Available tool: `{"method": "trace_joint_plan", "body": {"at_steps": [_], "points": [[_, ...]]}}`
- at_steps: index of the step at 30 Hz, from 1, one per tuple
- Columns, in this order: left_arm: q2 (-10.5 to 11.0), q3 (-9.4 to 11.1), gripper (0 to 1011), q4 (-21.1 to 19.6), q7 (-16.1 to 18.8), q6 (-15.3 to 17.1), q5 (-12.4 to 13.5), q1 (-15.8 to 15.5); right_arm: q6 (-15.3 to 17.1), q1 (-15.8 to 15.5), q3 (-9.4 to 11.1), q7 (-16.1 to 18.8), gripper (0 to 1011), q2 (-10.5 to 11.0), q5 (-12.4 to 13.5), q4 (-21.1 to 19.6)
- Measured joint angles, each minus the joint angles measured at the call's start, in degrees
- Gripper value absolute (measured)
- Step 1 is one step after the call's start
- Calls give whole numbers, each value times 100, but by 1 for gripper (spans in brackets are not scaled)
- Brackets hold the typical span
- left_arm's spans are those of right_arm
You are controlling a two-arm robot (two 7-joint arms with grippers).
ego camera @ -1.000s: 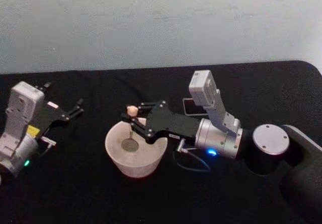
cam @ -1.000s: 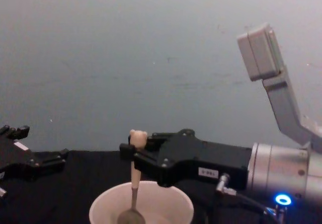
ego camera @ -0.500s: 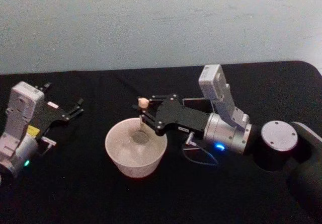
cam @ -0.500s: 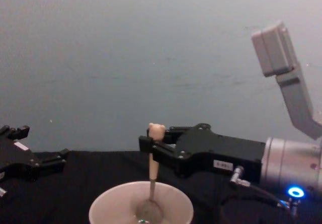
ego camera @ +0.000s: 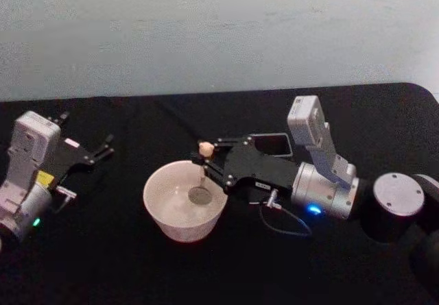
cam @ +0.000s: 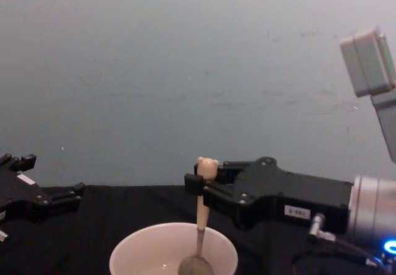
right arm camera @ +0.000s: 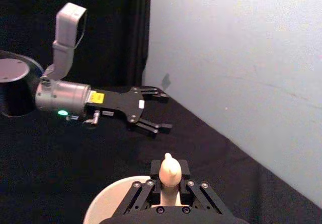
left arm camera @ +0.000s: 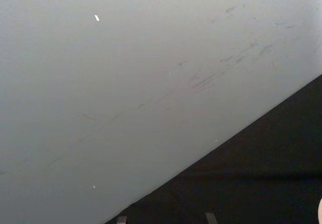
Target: Pick up the stirring spoon with one hand, stir inside the cup, then place it back in its original position.
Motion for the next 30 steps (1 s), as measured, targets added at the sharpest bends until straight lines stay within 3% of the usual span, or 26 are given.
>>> {"method": "trace_joint_plan", "body": {"at_steps": [14,23,30], "points": [[0,0,1002,0,0,0,0,1,77,-185,-145,146,188,130,91,-320],[0,0,1001,0,0,0,0,1,78,-62,-312,214,188,-22,87,-195],[0,0,1001,0,0,0,0,0,36,162,-399,198,188,-247,24,134]]}}
